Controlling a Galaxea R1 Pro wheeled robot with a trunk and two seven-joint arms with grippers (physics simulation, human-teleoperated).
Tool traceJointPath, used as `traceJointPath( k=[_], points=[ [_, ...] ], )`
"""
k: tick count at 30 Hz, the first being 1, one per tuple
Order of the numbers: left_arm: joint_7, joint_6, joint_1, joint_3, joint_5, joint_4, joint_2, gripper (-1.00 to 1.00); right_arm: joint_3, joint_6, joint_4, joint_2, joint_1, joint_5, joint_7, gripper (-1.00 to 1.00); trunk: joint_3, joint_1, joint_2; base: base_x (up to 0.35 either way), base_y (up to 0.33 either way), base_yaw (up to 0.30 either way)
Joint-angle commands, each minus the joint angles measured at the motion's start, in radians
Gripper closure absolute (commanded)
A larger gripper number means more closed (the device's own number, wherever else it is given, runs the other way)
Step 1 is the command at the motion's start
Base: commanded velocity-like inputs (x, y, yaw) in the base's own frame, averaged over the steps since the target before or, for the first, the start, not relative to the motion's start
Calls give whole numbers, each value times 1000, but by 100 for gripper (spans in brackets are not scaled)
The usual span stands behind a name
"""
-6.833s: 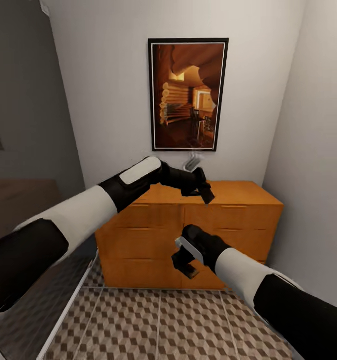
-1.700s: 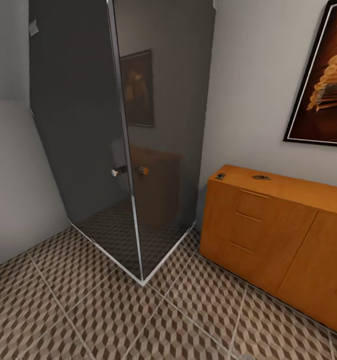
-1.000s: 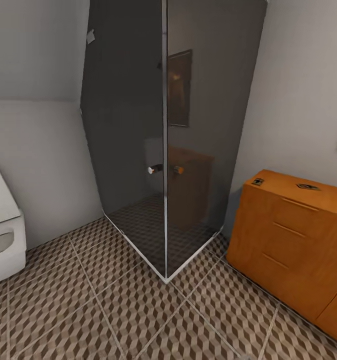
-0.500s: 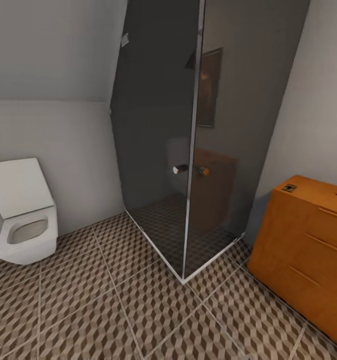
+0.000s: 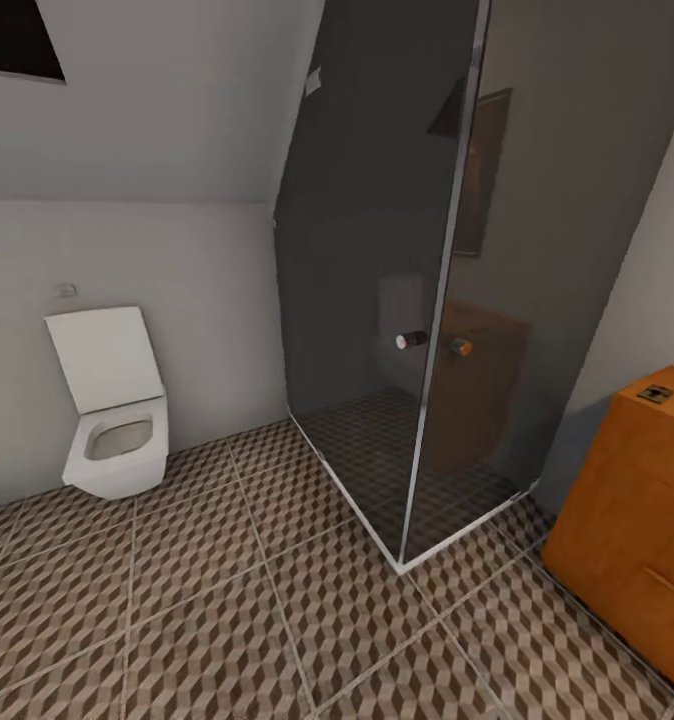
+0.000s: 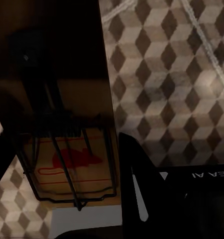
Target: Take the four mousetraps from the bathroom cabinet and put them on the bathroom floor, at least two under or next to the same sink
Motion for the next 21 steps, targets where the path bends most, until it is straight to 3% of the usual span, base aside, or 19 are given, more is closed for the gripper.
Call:
traceJointPath(
  k=[1,21],
  points=[
    [5,3,-1,-3,-3,-2,0,100,8,-2,0,0,0,-6,-3,100,-1,0,0,0,0,287],
    [5,-3,-1,-3,-3,-1,0,100,8,-2,0,0,0,-6,-3,100,-13,0,0,0,0,286]
  ],
)
